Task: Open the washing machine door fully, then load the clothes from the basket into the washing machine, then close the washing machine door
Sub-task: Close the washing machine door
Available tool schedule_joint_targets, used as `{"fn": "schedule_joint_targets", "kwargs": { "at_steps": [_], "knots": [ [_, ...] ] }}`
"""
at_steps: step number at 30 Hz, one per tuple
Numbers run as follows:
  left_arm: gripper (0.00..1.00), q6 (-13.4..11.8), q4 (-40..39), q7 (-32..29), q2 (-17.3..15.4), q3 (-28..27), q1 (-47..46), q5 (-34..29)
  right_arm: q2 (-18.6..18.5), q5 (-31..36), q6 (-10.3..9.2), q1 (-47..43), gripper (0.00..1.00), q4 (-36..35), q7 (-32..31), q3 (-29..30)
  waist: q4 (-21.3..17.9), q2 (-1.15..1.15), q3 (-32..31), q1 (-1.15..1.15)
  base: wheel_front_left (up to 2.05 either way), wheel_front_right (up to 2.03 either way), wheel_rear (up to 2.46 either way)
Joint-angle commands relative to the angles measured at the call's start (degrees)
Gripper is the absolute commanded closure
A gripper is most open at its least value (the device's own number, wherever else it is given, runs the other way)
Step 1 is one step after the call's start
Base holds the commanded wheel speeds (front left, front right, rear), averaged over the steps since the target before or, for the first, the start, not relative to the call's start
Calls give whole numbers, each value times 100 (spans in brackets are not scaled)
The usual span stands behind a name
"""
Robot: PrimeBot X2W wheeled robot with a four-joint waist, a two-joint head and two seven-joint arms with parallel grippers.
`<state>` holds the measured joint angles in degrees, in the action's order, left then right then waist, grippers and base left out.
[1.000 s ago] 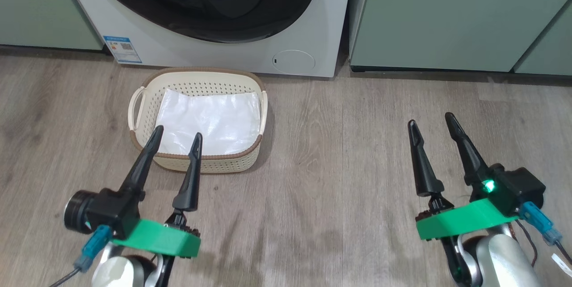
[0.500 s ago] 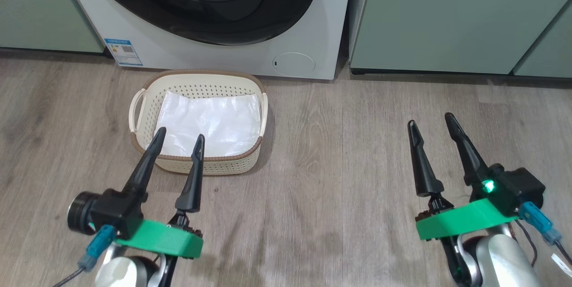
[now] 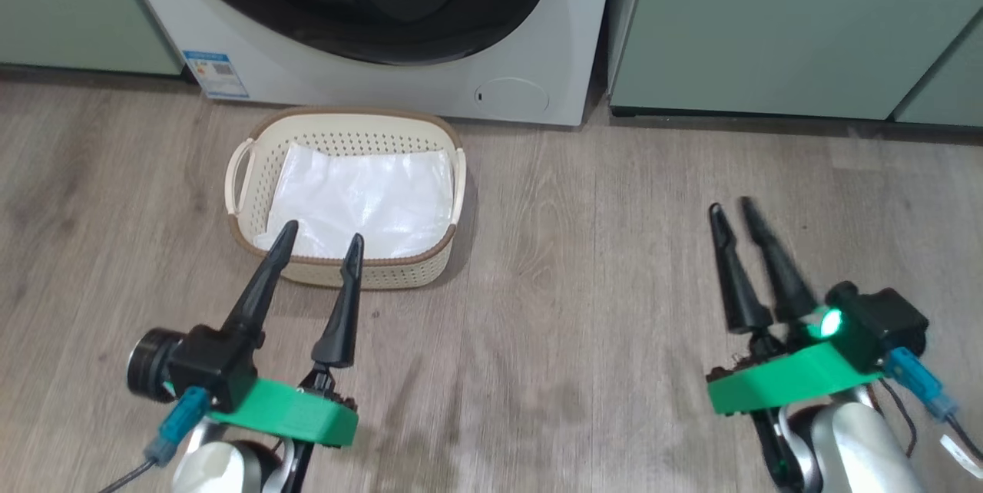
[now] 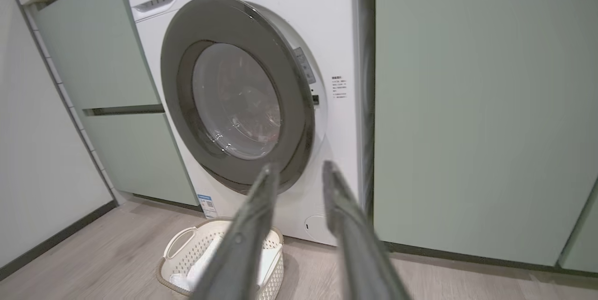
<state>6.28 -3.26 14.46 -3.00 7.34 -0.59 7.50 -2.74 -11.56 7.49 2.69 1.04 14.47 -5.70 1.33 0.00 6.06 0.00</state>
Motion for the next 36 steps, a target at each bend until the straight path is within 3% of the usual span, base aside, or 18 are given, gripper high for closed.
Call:
{"fn": "schedule_joint_targets", "kwargs": {
  "at_steps": [1,6,15,19,27,36],
  "knots": [
    [0,-48,-185,53,12,-137,-217,6,-14,95,0,127,100,-268,52,-203,45,0,75,0,0,0,0],
    [0,-81,-216,53,13,-40,-371,26,-141,250,0,450,100,-319,52,-358,183,0,400,0,0,0,0],
    [0,-128,-243,53,13,166,-781,106,-804,-29,0,1863,100,52,-53,-824,565,0,1239,0,0,0,0],
    [0,-158,-259,53,13,478,-1157,173,-1427,-161,0,3205,100,525,-188,-1324,921,0,1851,0,0,0,0],
    [0,-328,-295,53,13,825,-1507,369,-2142,-567,0,5194,100,1499,-384,-2070,1476,0,2520,0,0,0,0],
    [0,-499,-329,53,13,1174,-1656,550,-2537,-787,0,6900,100,3015,-347,-2506,1892,0,2855,0,0,0,0]
  ]
}}
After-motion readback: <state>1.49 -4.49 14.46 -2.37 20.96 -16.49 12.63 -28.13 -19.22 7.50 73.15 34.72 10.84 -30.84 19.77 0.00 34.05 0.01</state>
